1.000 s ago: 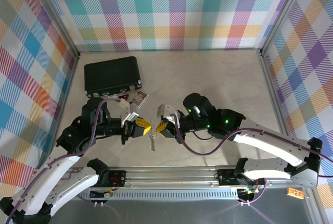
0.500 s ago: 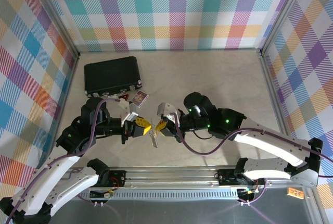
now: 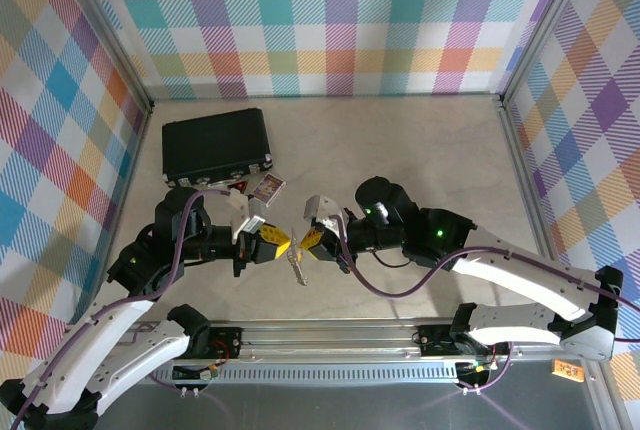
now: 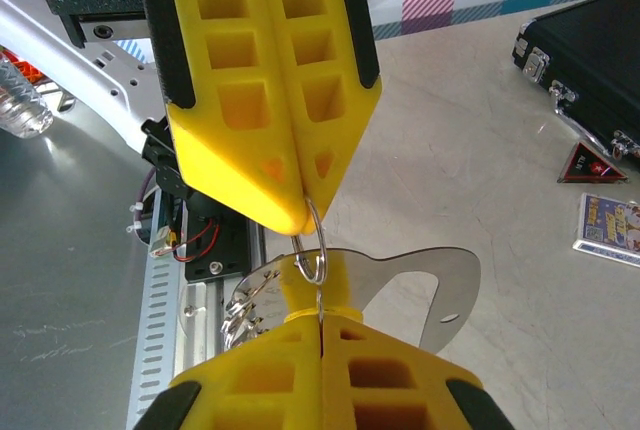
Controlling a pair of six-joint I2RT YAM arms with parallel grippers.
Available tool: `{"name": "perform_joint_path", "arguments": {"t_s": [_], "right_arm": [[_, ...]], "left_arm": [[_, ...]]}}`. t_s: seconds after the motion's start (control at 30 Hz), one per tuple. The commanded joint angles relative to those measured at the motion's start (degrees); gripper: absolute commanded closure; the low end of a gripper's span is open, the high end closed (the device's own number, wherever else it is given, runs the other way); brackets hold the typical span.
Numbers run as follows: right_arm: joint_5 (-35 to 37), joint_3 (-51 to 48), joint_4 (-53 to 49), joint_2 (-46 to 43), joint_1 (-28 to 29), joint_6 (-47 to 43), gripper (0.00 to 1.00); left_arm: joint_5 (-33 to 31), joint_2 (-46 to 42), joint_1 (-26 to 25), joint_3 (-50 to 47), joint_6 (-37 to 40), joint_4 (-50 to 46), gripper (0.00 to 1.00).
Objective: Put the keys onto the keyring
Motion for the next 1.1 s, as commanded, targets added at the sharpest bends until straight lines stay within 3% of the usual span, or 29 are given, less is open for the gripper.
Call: {"name": "perform_joint_path", "arguments": {"t_s": [0.0, 1.07], "right_arm": [[-1.32, 1.36, 1.14, -0.98, 0.46, 0.48, 1.0], [-1.91, -0.64, 2.24, -3.26, 0.5, 3.7, 1.0]], "left_arm": [[1.5, -0.69, -0.52, -0.4, -0.3, 2.38, 1.0], [1.23, -1.03, -0.54, -0.38, -0.26, 2.63, 1.0]]}}
